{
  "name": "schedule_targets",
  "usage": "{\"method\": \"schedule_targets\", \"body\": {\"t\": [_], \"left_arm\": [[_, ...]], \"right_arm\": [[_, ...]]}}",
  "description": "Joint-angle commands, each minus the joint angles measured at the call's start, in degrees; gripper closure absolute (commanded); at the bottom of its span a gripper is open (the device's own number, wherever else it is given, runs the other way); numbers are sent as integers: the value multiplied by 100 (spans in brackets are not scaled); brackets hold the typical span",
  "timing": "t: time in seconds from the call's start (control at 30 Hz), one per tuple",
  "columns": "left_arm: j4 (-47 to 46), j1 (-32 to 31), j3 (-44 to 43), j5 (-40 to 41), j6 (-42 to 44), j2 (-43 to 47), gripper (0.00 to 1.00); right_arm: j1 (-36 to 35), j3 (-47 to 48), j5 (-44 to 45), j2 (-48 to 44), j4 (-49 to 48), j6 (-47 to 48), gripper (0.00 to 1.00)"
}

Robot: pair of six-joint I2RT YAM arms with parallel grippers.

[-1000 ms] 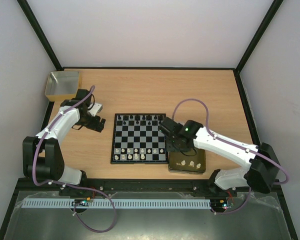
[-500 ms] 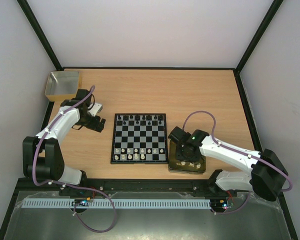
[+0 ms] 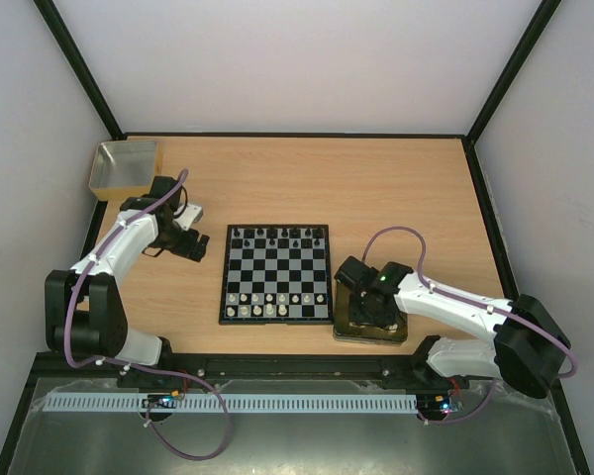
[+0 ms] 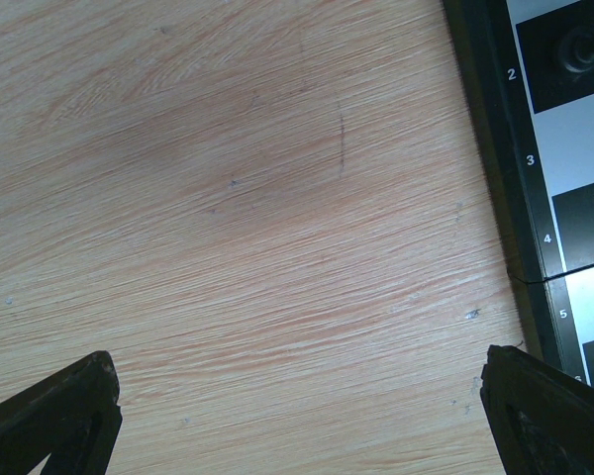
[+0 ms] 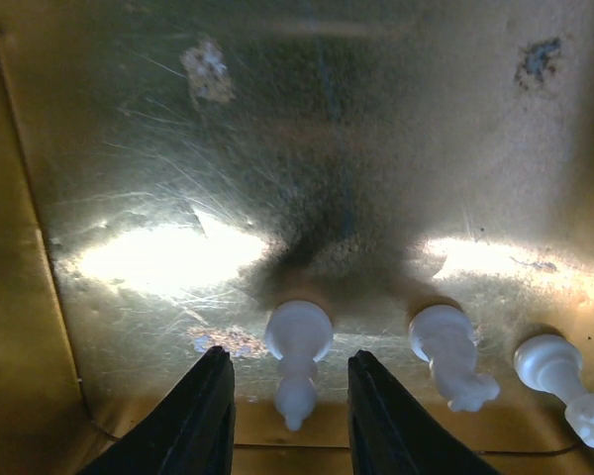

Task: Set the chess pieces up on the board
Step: Pick up the chess piece from the storage box.

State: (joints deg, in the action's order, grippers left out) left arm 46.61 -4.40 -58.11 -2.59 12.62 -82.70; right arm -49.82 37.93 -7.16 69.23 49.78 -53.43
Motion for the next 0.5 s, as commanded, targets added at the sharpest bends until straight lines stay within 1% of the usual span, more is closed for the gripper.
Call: {"method": "schedule_targets", "body": {"t": [0.0,0.27,0.47], "left_arm": [[127,45,13,-65,39,34,1],[128,45,11,-67,45,-1,1],[129,45,13,-62,39,-1,1]], "right_arm": [[18,-149,9,-133,-25,-95,71],[18,-144,71,-60,-138,-59,80],[17,-201,30,-38,-168,-62,89]]}}
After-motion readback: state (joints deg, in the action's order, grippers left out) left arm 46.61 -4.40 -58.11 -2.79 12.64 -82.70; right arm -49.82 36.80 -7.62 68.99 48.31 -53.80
